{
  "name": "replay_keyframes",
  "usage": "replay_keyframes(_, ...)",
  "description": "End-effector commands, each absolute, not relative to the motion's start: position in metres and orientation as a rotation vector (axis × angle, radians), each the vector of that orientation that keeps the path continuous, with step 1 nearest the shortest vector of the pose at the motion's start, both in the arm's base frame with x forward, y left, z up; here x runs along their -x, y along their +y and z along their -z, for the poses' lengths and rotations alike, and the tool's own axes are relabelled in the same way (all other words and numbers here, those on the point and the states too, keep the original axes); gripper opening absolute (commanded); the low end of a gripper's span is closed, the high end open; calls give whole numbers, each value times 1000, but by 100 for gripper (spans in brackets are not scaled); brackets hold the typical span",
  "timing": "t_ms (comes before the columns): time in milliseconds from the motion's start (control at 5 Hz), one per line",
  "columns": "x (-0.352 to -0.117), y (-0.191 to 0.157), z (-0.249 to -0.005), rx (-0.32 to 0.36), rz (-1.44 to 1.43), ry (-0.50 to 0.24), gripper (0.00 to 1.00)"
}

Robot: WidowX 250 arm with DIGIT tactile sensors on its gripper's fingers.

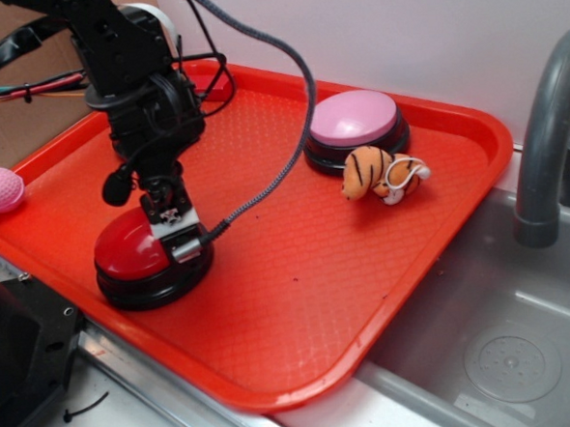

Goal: Push the red button.

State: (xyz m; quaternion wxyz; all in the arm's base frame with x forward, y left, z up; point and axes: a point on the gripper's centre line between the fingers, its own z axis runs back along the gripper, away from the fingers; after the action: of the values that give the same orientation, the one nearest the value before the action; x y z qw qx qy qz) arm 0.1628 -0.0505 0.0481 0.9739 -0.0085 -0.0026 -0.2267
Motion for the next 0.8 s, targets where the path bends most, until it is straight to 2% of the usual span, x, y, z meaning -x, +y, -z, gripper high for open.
replay_keyframes(0,-157,-40,-76,-26,400,63,100)
replay_keyframes(200,-156,-38,-87,-49,385,44,100)
replay_keyframes(600,-150,-35,-109,-21,346,-14,100)
